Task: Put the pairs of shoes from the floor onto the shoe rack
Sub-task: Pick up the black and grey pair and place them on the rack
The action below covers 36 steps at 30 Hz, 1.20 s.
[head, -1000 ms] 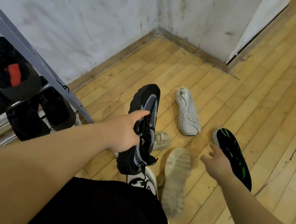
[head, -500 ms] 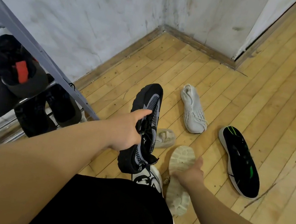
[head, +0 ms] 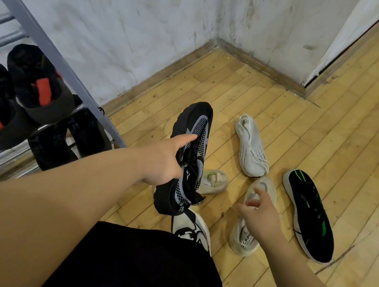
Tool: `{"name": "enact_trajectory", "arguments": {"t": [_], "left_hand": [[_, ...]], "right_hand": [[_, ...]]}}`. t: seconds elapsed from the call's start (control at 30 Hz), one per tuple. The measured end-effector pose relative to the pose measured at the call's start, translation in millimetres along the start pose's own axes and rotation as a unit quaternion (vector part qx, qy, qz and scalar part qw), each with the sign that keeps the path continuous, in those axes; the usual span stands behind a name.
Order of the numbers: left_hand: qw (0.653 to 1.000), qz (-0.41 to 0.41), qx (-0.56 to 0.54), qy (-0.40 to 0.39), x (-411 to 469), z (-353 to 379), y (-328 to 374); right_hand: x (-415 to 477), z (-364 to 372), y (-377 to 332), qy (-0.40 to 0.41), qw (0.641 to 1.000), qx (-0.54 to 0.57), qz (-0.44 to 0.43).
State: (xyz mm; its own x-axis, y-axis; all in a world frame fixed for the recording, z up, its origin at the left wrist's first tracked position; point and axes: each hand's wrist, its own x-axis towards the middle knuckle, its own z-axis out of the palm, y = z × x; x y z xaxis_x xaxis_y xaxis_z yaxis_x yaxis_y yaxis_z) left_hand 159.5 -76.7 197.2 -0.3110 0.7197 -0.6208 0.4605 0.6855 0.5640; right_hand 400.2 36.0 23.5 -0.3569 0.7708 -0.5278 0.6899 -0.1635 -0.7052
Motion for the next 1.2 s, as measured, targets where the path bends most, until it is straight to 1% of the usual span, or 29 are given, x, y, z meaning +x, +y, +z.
{"name": "enact_trajectory", "arguments": {"t": [0.03, 0.1, 0.17, 0.2, 0.27, 0.3, 0.37, 0.4, 0.47, 0.53, 0.63, 0.7, 0.77, 0.83, 0.87, 0.93, 1.0, 1.1, 1.2], "left_hand": [[1.0, 0.004, -0.01, -0.002, -3, -5, 0], [0.999, 0.011, -0.03, 0.01, -14, -16, 0], [0.997, 0.018, -0.06, 0.035, -30, -29, -2], [0.994, 0.029, -0.094, 0.047, -41, -35, -1], [0.979, 0.061, -0.182, 0.067, -69, -45, 2], [0.968, 0.083, -0.222, 0.081, -87, -49, 4], [0.936, 0.125, -0.305, 0.124, -126, -59, 4], [0.92, 0.141, -0.338, 0.142, -148, -64, 0], [0.898, 0.167, -0.368, 0.174, -194, -71, -12], [0.88, 0.179, -0.384, 0.217, -241, -74, -32], [0.847, 0.182, -0.423, 0.266, -308, -72, -65], [0.832, 0.173, -0.437, 0.296, -350, -69, -93], [0.825, 0.152, -0.435, 0.326, -385, -57, -124], [0.808, 0.118, -0.455, 0.354, -410, -40, -155], [0.803, 0.097, -0.461, 0.364, -418, -32, -168], [0.812, 0.053, -0.438, 0.382, -428, -23, -192], [0.818, 0.027, -0.419, 0.394, -437, -21, -206], [0.825, 0.023, -0.433, 0.363, -447, -17, -218], [0.842, 0.018, -0.422, 0.335, -455, -11, -222]], "right_hand": [[-6, 1, -10, -0.021, 0.999, 0.024, -0.007], [-21, 1, -43, -0.077, 0.99, 0.109, -0.041], [-41, -2, -92, -0.14, 0.964, 0.207, -0.095], [-52, -5, -119, -0.171, 0.946, 0.248, -0.124], [-77, -12, -172, -0.215, 0.911, 0.296, -0.19], [-88, -14, -194, -0.224, 0.9, 0.303, -0.22], [-113, -15, -231, -0.24, 0.882, 0.306, -0.268], [-127, -12, -247, -0.257, 0.875, 0.303, -0.278], [-157, -2, -275, -0.302, 0.862, 0.281, -0.293], [-190, 13, -298, -0.347, 0.849, 0.234, -0.322], [-246, 40, -329, -0.39, 0.835, 0.159, -0.354], [-281, 64, -347, -0.411, 0.826, 0.105, -0.372], [-315, 94, -358, -0.418, 0.813, 0.031, -0.405], [-348, 129, -361, -0.426, 0.789, -0.057, -0.439], [-361, 147, -359, -0.44, 0.778, -0.089, -0.44], [-381, 177, -350, -0.471, 0.765, -0.124, -0.422], [-386, 194, -338, -0.492, 0.762, -0.12, -0.404], [-377, 199, -325, -0.519, 0.77, -0.082, -0.361], [-377, 199, -315, -0.55, 0.768, -0.041, -0.325]]}}
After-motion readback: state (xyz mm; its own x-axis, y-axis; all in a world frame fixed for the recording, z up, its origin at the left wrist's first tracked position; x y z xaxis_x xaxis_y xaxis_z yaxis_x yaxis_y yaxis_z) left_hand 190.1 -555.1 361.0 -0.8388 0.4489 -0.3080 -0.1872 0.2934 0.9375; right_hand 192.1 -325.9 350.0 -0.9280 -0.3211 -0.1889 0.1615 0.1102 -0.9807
